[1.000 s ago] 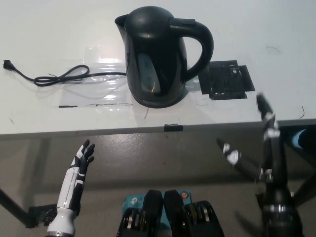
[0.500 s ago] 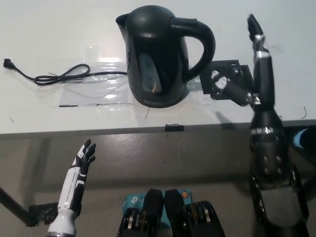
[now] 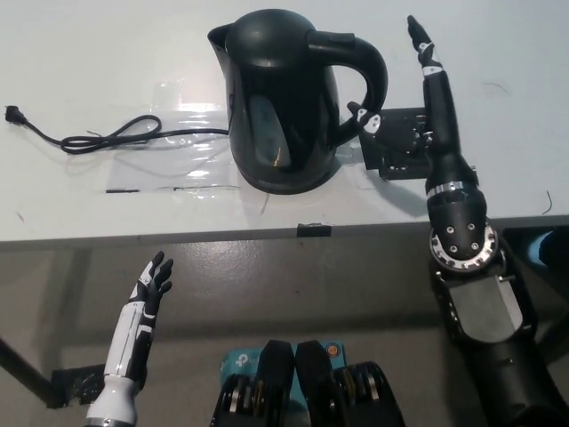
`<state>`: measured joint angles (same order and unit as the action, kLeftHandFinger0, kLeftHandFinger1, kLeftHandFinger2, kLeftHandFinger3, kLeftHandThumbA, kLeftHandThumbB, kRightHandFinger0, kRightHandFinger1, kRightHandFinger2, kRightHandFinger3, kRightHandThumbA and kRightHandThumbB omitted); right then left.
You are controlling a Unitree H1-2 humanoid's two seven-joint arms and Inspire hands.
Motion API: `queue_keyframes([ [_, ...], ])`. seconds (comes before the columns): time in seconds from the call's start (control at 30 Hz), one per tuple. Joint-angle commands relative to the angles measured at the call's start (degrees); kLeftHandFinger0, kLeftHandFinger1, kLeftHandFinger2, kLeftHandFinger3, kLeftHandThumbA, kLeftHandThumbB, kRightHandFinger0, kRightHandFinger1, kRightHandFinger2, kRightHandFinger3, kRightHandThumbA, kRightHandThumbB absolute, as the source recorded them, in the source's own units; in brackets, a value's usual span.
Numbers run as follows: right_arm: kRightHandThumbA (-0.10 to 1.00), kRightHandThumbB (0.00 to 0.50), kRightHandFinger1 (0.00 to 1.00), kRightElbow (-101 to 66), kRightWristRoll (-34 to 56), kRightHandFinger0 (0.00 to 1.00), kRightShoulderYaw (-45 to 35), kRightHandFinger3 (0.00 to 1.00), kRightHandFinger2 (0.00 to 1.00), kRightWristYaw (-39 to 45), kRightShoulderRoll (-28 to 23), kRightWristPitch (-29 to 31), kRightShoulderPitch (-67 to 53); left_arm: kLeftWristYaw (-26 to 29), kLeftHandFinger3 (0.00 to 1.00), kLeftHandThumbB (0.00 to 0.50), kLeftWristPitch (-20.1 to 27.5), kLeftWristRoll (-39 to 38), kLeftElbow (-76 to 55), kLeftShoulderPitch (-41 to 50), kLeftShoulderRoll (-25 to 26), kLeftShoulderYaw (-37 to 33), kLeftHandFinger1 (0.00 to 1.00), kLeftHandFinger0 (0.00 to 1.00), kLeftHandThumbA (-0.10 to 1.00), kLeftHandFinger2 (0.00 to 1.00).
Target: Use the right hand to grab the handle of the kettle from the base and place it on the right side
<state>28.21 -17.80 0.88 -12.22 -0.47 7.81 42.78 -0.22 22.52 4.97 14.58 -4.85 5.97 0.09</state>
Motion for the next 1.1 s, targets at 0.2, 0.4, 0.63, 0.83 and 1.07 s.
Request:
queue_keyframes([
  [0.2, 0.86, 0.251, 1.0, 5.4, 1.7, 1.0, -0.5, 1.0, 1.0, -0.9, -1.2, 1.3, 8.0, -0.8, 1.0, 0.5, 1.7, -0.1, -1.7, -0.2, 1.0, -0.5, 1.0, 1.0, 1.0, 1.0],
  [0.4, 0.86, 0.237, 1.0, 4.3, 0.7, 1.0, 0.3, 1.0, 1.0, -0.9, -1.1, 0.4, 8.6, -1.2, 1.0, 0.5, 1.6, -0.1, -1.6, -0.2, 1.2, -0.5, 1.0, 1.0, 1.0, 1.0],
  [0.63, 0.87, 0.229, 1.0, 4.6, 0.7, 1.0, 0.8, 1.0, 1.0, -1.2, -0.8, 0.6, 9.2, -2.0, 1.0, 0.5, 1.4, -0.4, -1.6, -0.1, 1.5, -0.9, 1.0, 1.0, 1.0, 1.0],
  [0.83, 0.84, 0.227, 1.0, 8.3, 1.2, 1.0, 0.6, 1.0, 1.0, -1.8, -0.6, 1.6, 10.8, -2.3, 1.0, 0.5, 1.3, -0.6, -1.7, 0.0, 1.6, -0.9, 1.0, 1.0, 1.0, 1.0],
  [1.07, 0.88, 0.249, 1.0, 12.7, 0.5, 1.0, 1.2, 1.0, 1.0, -2.8, -0.6, 2.0, 12.8, -2.5, 1.0, 0.5, 1.3, -0.8, -1.7, -0.1, 1.5, -0.7, 1.0, 1.0, 1.0, 1.0],
])
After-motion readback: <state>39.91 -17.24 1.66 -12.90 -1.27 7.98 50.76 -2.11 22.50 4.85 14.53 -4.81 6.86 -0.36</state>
